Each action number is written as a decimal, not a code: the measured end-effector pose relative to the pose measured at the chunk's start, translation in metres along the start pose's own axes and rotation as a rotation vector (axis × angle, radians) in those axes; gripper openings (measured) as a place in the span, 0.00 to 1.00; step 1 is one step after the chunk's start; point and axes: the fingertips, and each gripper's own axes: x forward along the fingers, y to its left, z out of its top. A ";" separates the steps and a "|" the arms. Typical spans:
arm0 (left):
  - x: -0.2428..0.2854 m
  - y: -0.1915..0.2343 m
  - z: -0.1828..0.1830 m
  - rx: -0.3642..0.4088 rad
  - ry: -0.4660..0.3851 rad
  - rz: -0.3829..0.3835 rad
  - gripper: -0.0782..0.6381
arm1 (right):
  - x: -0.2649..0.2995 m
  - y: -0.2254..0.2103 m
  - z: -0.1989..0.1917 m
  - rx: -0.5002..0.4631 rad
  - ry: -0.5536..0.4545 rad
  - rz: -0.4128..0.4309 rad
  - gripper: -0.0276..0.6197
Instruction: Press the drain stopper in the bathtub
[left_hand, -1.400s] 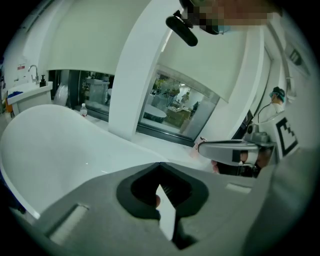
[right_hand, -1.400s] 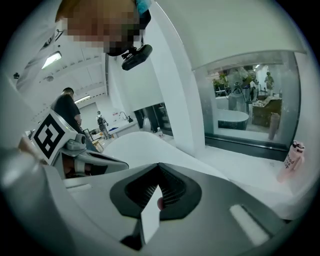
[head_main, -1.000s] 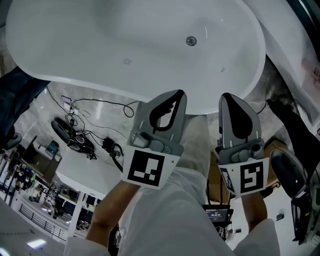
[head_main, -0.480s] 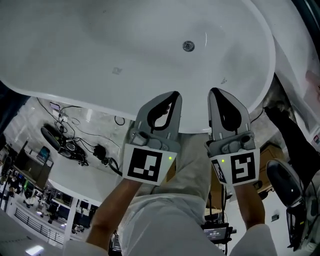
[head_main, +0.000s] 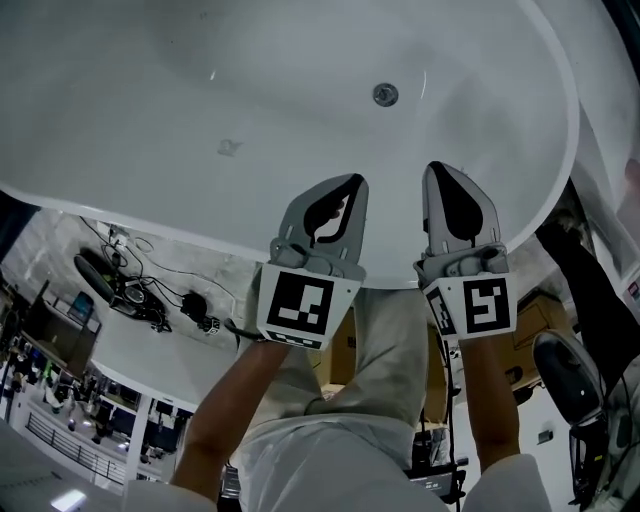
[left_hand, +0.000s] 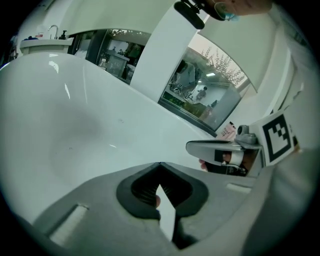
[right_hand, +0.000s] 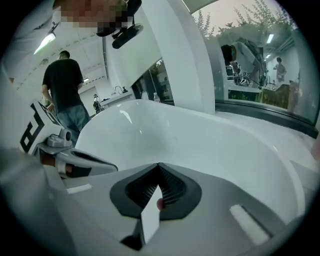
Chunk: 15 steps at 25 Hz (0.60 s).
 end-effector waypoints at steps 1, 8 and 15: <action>0.006 0.003 -0.003 -0.002 0.000 0.001 0.11 | 0.006 -0.003 -0.004 0.004 0.003 -0.002 0.05; 0.043 0.018 -0.020 0.014 0.013 -0.018 0.11 | 0.041 -0.017 -0.037 0.050 0.040 -0.025 0.05; 0.071 0.034 -0.040 0.015 0.033 -0.014 0.11 | 0.067 -0.031 -0.077 0.092 0.087 -0.039 0.05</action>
